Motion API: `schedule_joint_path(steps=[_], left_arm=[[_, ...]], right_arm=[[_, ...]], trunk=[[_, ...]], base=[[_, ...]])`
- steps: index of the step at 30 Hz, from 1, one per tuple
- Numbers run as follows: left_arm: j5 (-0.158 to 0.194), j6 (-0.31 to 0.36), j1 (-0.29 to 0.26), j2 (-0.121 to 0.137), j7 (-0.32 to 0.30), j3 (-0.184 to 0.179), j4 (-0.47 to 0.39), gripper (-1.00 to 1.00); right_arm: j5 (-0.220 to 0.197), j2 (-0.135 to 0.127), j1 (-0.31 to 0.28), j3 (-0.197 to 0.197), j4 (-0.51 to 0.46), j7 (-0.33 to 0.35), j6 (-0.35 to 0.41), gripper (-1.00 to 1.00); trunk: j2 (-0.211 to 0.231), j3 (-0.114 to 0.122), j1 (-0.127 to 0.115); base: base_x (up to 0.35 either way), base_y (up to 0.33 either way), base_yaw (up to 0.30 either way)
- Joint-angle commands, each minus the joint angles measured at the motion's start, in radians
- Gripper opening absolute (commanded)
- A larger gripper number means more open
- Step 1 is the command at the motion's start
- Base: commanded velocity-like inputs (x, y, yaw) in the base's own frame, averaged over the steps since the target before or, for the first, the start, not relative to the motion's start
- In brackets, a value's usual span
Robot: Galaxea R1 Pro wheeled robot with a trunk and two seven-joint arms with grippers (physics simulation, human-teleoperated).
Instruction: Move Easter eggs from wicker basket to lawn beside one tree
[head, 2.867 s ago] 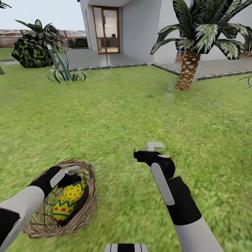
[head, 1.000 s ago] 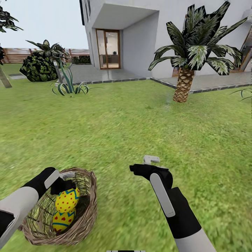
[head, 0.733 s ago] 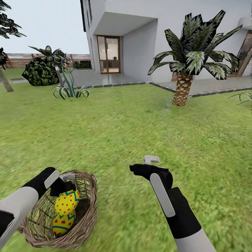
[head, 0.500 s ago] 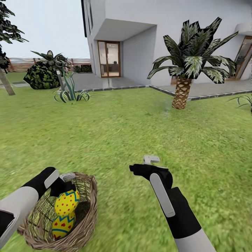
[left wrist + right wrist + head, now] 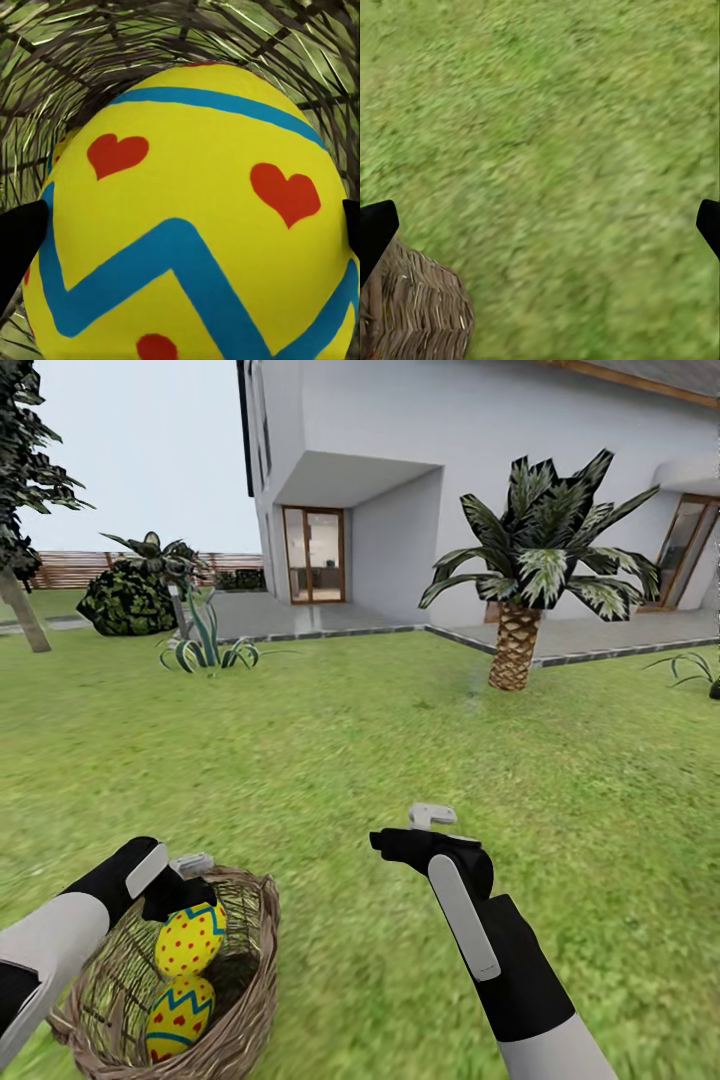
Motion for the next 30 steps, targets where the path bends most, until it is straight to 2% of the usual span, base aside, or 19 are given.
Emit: schedule_joint_path(steps=[1,7,23,30], left_arm=[[0.011,0.003,0.0,0.002,0.009,-0.006,-0.003,-1.0],[0.013,0.003,0.0,0.02,0.009,-0.006,-0.006,-1.0],[0.008,0.001,0.0,0.02,0.012,-0.007,-0.011,-1.0],[0.006,0.001,0.0,0.02,0.012,-0.008,-0.013,-1.0]], right_arm=[[-0.01,0.0,-0.001,0.001,-0.001,-0.01,0.002,1.0],[-0.01,0.0,0.0,0.001,-0.001,-0.01,0.002,1.0],[-0.01,0.0,-0.001,0.001,-0.001,-0.009,0.002,1.0],[-0.011,0.0,0.0,0.001,-0.001,-0.009,0.002,1.0]], trunk=[[0.0,0.003,-0.001],[0.001,0.026,-0.003],[0.005,0.088,-0.01],[0.049,0.111,-0.035]], base=[[0.0,0.0,0.0],[0.0,0.0,0.0],[0.0,0.0,0.0],[0.0,0.0,0.0]])
